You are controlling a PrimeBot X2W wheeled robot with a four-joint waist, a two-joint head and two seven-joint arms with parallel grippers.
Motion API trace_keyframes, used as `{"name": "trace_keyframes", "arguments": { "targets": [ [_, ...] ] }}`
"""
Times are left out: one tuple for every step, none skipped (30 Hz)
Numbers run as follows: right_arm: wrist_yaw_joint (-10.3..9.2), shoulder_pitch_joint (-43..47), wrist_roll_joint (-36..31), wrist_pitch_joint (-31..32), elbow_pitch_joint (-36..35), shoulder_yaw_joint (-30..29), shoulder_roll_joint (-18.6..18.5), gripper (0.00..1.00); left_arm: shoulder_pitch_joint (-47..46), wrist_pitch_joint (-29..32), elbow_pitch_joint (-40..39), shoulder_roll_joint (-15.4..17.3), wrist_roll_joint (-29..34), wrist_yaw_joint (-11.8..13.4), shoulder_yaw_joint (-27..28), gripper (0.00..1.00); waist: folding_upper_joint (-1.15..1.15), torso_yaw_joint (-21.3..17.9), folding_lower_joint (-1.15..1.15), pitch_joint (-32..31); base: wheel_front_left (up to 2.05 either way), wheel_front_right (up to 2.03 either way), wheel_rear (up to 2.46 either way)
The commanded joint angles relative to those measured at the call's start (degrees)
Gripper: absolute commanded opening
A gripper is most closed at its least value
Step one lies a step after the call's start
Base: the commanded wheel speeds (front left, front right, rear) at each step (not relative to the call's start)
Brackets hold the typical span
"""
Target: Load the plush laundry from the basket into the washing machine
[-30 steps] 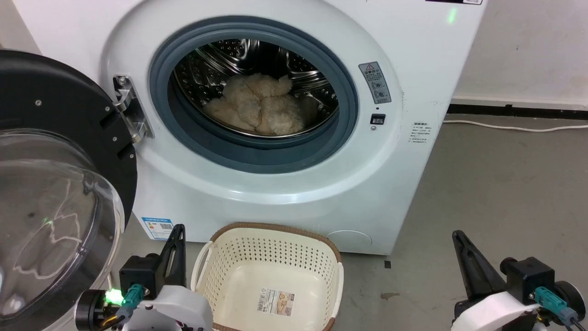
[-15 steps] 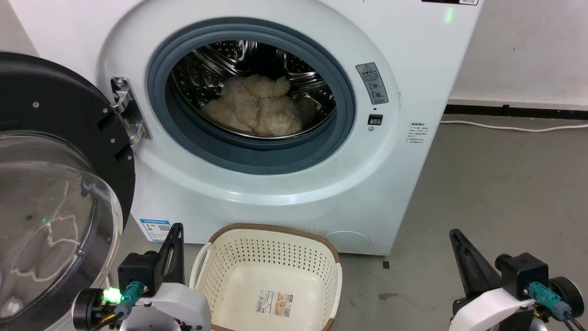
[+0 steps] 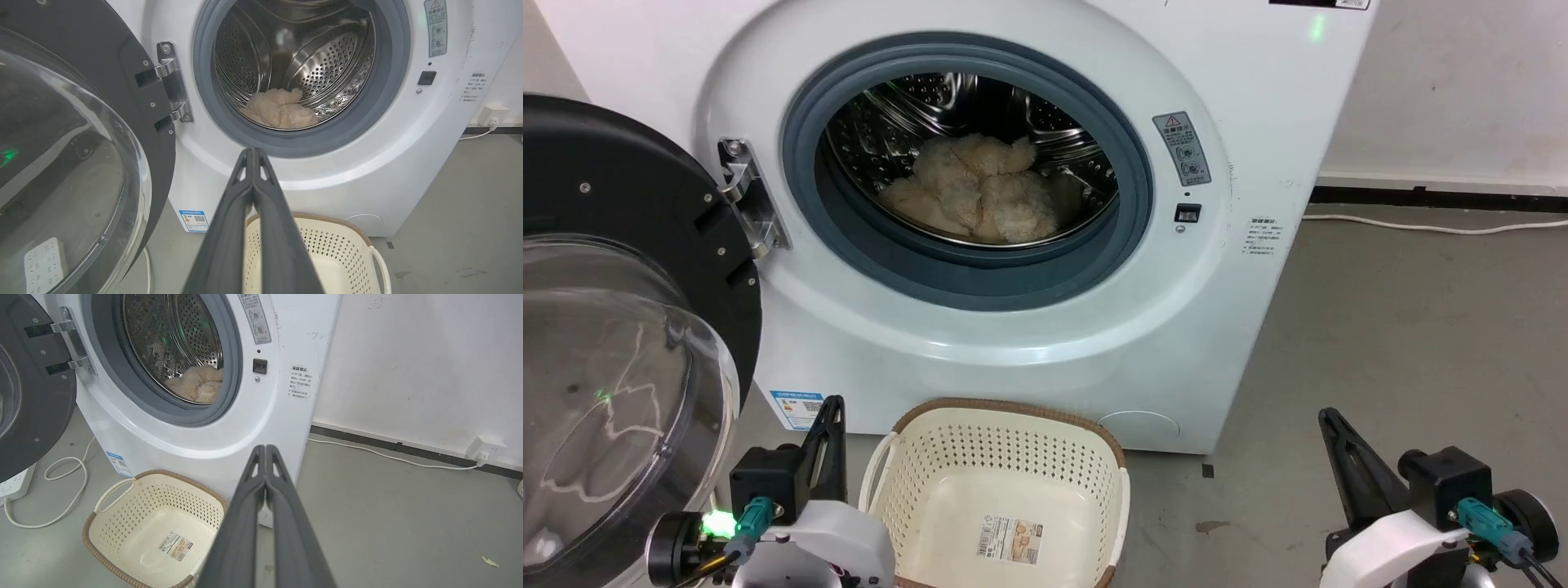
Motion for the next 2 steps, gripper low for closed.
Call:
{"name": "trace_keyframes", "arguments": {
  "targets": [
    [0.03, -0.68, -0.43, 0.03, -0.24, 0.01, 0.02, 0.0, 0.86, 0.02, -0.34, -0.07, 0.15, -0.26, 0.1, 0.0, 0.0, 0.0, 0.0, 0.0, 0.0, 0.0, 0.0],
    [0.03, -0.68, -0.43, 0.03, -0.24, 0.01, 0.02, 0.0, 0.86, 0.02, -0.34, -0.07, 0.15, -0.26, 0.1, 0.0, 0.0, 0.0, 0.0, 0.0, 0.0, 0.0, 0.0]
  ]
}}
